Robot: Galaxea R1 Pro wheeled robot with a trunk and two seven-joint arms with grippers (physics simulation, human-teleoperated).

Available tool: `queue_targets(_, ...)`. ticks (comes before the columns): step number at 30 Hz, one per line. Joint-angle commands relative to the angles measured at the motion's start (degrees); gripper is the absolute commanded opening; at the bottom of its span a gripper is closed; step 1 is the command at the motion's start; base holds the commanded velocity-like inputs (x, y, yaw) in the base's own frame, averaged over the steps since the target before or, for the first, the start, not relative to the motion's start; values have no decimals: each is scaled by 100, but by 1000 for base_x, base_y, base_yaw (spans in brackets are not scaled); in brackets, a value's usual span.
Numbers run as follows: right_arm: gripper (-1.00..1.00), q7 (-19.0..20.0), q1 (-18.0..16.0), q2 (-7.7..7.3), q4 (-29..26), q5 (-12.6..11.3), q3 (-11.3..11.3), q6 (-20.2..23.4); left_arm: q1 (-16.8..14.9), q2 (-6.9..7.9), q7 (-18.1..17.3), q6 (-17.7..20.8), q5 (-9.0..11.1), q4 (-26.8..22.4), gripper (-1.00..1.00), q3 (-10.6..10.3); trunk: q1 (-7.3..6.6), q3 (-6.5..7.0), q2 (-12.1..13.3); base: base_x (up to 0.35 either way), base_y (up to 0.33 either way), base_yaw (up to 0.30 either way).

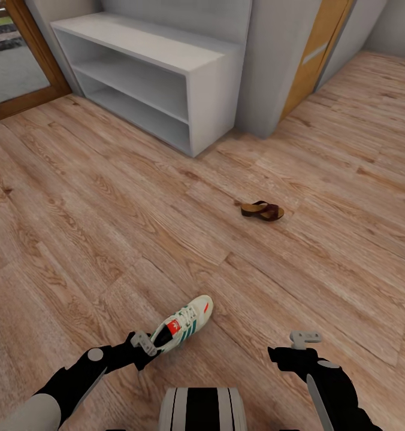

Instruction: Pick up the two gym shoes and the two sandals from the corridor floor and place them onto the hallstand (shoe rack) in the corridor, making sure they are on the rack and not on the floor. Arrange them so the two gym shoes are next to each other and the two sandals are next to each other.

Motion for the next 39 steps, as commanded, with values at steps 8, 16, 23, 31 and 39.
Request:
queue_targets(8,100,3,-2,-1,-6,-1,-2,28,-299,2,-20,44,-27,-15,-100,-18,-21,175,10,0,0,0)
queue_targets(16,100,3,-2,-1,-6,-1,-21,28,-786,-8,-35,910,25,-140,-100,-15,-42,352,20,0,0,0)
queue_targets(23,100,6,-2,-1,-4,-1,-30,28,-877,-16,-37,2113,132,-938,-100,324,-60,507,30,0,0,0)
queue_targets(31,100,12,6,4,2,-28,-34,32,-854,-16,-45,2756,176,-1601,-100,1649,-81,684,40,0,0,0)
queue_targets(39,100,12,15,5,10,-36,-35,43,-784,-23,-23,2815,156,-1682,-100,1886,-121,857,90,0,0,0)
